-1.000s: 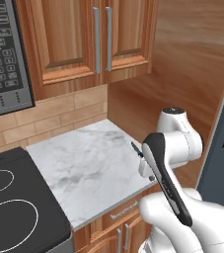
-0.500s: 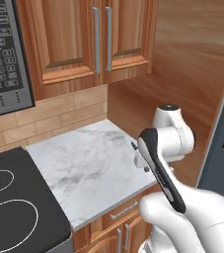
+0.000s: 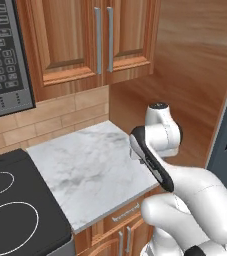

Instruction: Retrieve the butter from the fridge and place it on a plate on the dining table. Then retrieve the butter knife by the fridge and place it near the plate.

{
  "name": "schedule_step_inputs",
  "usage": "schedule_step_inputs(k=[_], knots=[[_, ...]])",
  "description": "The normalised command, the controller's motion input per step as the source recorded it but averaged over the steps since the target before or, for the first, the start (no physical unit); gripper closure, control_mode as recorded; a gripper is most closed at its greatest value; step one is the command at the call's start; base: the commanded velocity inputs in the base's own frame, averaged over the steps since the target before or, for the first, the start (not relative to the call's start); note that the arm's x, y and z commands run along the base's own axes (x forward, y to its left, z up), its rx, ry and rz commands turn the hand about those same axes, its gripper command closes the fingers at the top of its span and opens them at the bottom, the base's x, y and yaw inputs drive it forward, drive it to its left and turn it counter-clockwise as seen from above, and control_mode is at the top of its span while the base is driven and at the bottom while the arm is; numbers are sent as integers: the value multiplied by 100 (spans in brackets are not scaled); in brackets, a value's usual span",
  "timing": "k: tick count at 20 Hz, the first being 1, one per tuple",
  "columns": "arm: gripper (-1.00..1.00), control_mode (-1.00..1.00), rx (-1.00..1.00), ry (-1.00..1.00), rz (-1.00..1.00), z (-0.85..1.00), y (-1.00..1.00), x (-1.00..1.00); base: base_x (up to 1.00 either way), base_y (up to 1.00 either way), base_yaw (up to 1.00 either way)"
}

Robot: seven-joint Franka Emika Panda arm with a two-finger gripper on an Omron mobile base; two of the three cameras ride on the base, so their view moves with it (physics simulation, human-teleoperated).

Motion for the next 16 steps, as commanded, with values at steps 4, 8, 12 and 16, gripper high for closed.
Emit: schedule_step_inputs(k=[4,8,12,16], knots=[[-100,-100,-4,0,-3,-40,-6,63,0,0,0],[-100,-100,-2,0,0,-33,-19,38,0,0,0],[-100,-100,-1,0,0,-37,-45,11,0,0,0],[-100,-100,-1,-2,0,-37,-23,14,0,0,0]])
